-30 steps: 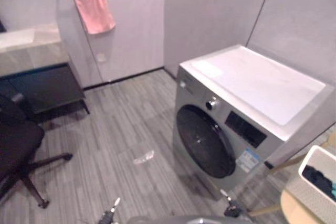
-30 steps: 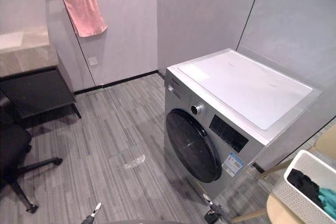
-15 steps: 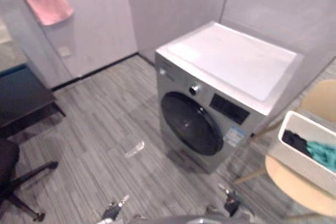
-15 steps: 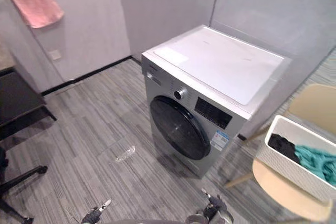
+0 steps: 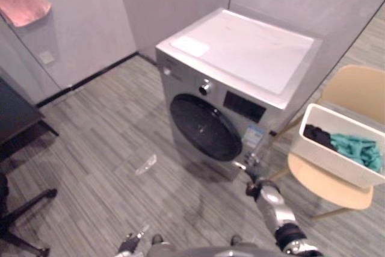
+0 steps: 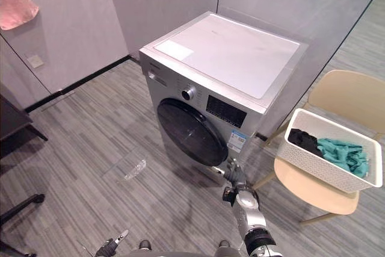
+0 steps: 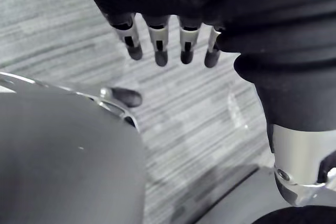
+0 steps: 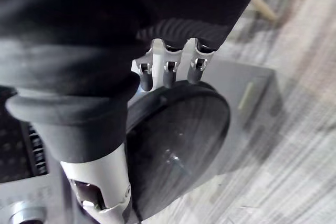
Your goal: Pick up the laundry basket with both hands and put the clothes into the washing machine.
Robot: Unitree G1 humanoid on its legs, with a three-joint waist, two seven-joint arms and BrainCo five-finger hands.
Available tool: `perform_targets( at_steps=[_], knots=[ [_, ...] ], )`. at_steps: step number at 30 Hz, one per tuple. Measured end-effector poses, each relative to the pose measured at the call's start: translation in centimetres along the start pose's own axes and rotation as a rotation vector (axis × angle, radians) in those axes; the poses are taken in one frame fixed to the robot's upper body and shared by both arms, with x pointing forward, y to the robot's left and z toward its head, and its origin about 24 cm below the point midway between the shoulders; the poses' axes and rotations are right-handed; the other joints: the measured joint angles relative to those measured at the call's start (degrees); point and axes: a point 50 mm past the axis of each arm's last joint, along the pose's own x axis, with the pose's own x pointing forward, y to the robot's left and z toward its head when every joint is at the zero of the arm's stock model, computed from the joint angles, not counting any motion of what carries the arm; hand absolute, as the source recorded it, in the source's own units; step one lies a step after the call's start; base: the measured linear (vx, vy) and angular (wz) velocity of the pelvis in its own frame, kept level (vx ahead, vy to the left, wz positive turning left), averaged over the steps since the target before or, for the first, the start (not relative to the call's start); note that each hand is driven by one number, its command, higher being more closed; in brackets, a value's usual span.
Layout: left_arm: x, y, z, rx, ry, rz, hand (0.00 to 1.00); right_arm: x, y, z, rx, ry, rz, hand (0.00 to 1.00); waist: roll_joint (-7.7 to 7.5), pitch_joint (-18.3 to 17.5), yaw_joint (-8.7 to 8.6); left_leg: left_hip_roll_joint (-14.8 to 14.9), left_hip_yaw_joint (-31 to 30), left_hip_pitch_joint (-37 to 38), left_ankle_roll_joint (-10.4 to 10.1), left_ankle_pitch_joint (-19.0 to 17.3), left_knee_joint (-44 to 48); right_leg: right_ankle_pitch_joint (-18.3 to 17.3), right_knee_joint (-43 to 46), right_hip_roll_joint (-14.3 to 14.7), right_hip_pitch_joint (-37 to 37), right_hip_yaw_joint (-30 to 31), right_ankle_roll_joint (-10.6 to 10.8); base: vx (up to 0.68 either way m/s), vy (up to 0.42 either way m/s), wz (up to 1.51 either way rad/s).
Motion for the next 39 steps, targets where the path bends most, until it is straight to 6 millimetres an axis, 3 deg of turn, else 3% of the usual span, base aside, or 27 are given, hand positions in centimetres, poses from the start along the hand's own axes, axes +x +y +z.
perform_targets(
  at_steps=[3,5,10,11,12,13,16,18,20,24,27,30,32,39],
  knots=[
    [0.0,0.0,0.2,-0.011,-0.008,0.003,0.0,-0.1,0.4,0.4,-0.063,-0.024,0.039,0.0,-0.78,-0.5,0.02,-0.3,-0.4,0.1,0.0,0.1,-0.7,1.5,-3.2,-0.1,1.3,-0.6,0.3,0.04,0.028,0.07],
    [0.0,-0.7,0.5,-0.011,-0.023,-0.017,0.0,-0.3,2.1,-0.1,-0.146,-0.008,0.155,0.0,-0.41,-0.3,0.12,-1.9,-1.2,-1.1,0.4,0.6,-1.6,3.2,-6.6,-1.3,2.1,-1.3,1.1,0.09,0.068,0.13],
    [0.2,-1.9,1.5,0.015,-0.057,-0.056,0.0,0.1,3.4,0.5,-0.187,-0.025,0.22,0.0,0.81,2.0,0.28,-2.7,-2.7,-2.7,0.7,0.7,-1.7,3.4,-7.3,-2.2,2.0,-3.0,1.5,0.03,0.023,0.17],
    [0.3,-2.4,2.3,0.03,-0.082,-0.071,0.0,0.8,4.1,1.9,-0.2,-0.064,0.239,0.0,0.96,4.0,0.2,-2.7,-2.9,-3.9,0.9,0.9,-1.3,3.9,-7.2,-2.2,0.9,-3.1,1.5,-0.18,0.023,-0.08],
    [0.5,-4.7,5.2,0.058,-0.169,-0.13,0.0,3.0,5.3,7.7,-0.248,-0.208,0.258,0.0,1.3,9.7,0.54,-3.0,-2.7,-10.1,1.9,1.6,0.6,6.4,-7.2,-2.6,-4.7,-2.3,1.5,-0.21,0.027,-0.12],
    [0.5,-4.9,5.8,0.049,-0.194,-0.122,0.0,3.2,5.2,8.5,-0.231,-0.228,0.238,0.0,1.27,11.0,1.69,-3.1,-2.7,-10.4,1.9,1.7,0.8,6.4,-7.2,-2.7,-5.0,-2.2,1.5,-0.19,0.026,-0.12],
    [0.4,-5.1,6.0,0.043,-0.199,-0.126,0.0,3.3,5.2,8.8,-0.225,-0.236,0.235,0.0,1.26,11.5,1.73,-3.1,-2.7,-10.4,1.9,1.7,0.8,6.4,-7.2,-2.7,-5.0,-2.2,1.5,-0.01,0.001,-0.01],
    [0.4,-5.3,6.6,0.039,-0.223,-0.134,0.0,3.5,4.9,10.2,-0.215,-0.274,0.217,0.0,0.96,13.0,1.55,-3.1,-2.5,-10.9,1.9,1.6,1.1,6.5,-7.0,-2.8,-5.8,-1.8,1.4,-0.07,-0.001,-0.09],
    [0.3,-5.5,7.4,0.015,-0.251,-0.129,0.0,3.2,2.9,13.6,-0.174,-0.4,0.117,0.0,0.6,13.6,1.62,-3.0,-2.3,-13.2,2.1,1.8,1.3,7.3,-7.0,-2.7,-8.1,-1.2,1.3,-0.09,-0.005,-0.11],
    [0.3,-5.4,7.6,0.015,-0.261,-0.119,0.0,1.0,0.1,18.0,-0.152,-0.619,0.011,0.0,0.08,14.6,0.96,-2.9,-1.7,-13.3,2.1,1.8,1.4,7.4,-7.0,-2.6,-8.6,-0.5,1.3,-0.02,-0.003,-0.09],
    [0.2,-5.5,7.8,0.018,-0.273,-0.126,0.0,-0.9,-0.2,18.7,-0.161,-0.703,0.023,0.0,0.04,14.6,-0.15,-2.8,-1.5,-13.3,2.1,1.8,1.5,7.4,-7.1,-2.5,-8.6,-0.4,1.3,0.01,-0.005,-0.02],
    [0.1,-5.8,8.3,0.022,-0.298,-0.141,0.0,-2.4,-1.4,17.8,-0.155,-0.731,0.015,0.0,-0.17,14.7,-0.6,-2.8,-1.2,-13.3,2.1,1.7,1.5,7.4,-7.1,-2.5,-8.8,-0.1,1.3,0.01,-0.003,-0.04],
    [0.0,-5.6,8.6,0.026,-0.312,-0.138,0.0,-2.8,-2.0,17.3,-0.165,-0.727,0.007,0.0,-0.74,15.0,-1.49,-2.8,-1.2,-13.3,2.1,1.7,1.5,7.4,-7.1,-2.5,-8.9,0.3,1.3,-0.01,-0.001,-0.02],
    [0.0,-5.7,8.6,0.032,-0.314,-0.143,0.0,-3.1,-2.8,16.9,-0.175,-0.722,-0.01,0.0,-1.23,15.3,-1.4,-2.8,-0.5,-13.2,2.1,1.7,1.5,7.5,-7.0,-2.4,-9.5,1.0,1.2,-0.03,-0.004,-0.05]
  ],
)
